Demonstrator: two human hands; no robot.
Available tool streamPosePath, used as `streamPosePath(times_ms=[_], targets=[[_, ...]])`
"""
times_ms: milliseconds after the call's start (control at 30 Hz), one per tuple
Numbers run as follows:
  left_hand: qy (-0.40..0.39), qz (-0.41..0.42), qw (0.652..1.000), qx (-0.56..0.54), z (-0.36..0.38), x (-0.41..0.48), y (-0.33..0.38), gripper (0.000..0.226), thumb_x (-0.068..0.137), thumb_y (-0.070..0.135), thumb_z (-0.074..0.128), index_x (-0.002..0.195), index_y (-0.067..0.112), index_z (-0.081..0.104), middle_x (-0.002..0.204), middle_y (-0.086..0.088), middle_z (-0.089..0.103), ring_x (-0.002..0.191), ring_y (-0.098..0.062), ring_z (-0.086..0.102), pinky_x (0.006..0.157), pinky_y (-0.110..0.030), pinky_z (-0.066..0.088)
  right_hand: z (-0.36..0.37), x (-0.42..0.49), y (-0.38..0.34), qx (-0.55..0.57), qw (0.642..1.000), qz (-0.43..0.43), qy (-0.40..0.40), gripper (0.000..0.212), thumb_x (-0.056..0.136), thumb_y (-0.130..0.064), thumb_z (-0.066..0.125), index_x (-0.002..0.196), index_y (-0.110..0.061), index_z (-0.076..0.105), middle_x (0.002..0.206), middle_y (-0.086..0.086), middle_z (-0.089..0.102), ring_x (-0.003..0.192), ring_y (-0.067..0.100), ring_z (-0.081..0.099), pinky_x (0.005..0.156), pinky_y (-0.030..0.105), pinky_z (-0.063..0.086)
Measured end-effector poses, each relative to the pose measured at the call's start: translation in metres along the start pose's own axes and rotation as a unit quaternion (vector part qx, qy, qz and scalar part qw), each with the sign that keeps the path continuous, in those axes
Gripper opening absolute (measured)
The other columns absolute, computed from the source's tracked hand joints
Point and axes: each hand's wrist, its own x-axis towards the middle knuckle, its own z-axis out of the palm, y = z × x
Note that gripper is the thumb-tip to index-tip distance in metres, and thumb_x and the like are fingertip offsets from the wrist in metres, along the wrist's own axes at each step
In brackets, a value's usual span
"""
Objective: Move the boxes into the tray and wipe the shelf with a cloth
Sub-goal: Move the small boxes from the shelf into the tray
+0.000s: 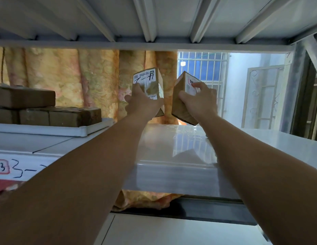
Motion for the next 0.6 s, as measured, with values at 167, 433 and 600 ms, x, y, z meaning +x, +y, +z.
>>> streamPosePath(times_ms=[167,433,600], targets=[[0.039,0.018,0.998,0.045,-0.01,-0.008,0.004,0.092,0.068,0.051,0.067,0.142,0.03,0.016,0.132,-0.013,0.032,0.116,-0.038,0.045,0.096,-0.047,0.043,0.005,-0.003,-0.01,-0.013,0.999,-0.046,0.013,0.065,0.07,-0.053,0.057,0.131,-0.035,0.045,0.124,0.001,0.039,0.089,0.017,0.043,0.077,0.032,0.043],[0.067,0.075,0.992,0.08,-0.083,0.002,-0.012,0.082,0.066,0.052,0.068,0.136,0.029,0.031,0.128,-0.009,0.042,0.111,-0.029,0.049,0.089,-0.038,0.046,0.027,-0.021,-0.068,0.0,0.989,-0.135,-0.061,0.07,0.064,-0.056,0.053,0.129,-0.033,0.049,0.124,0.002,0.043,0.095,0.023,0.059,0.089,0.042,0.051],[0.07,0.0,0.997,-0.031,-0.144,0.033,-0.024,0.088,0.065,0.057,0.065,0.139,0.028,0.029,0.13,-0.009,0.046,0.11,-0.029,0.052,0.091,-0.043,0.05,0.071,-0.04,-0.106,-0.061,0.978,-0.191,-0.063,0.072,0.067,-0.062,0.053,0.133,-0.034,0.043,0.131,0.004,0.041,0.105,0.028,0.054,0.077,0.034,0.042]])
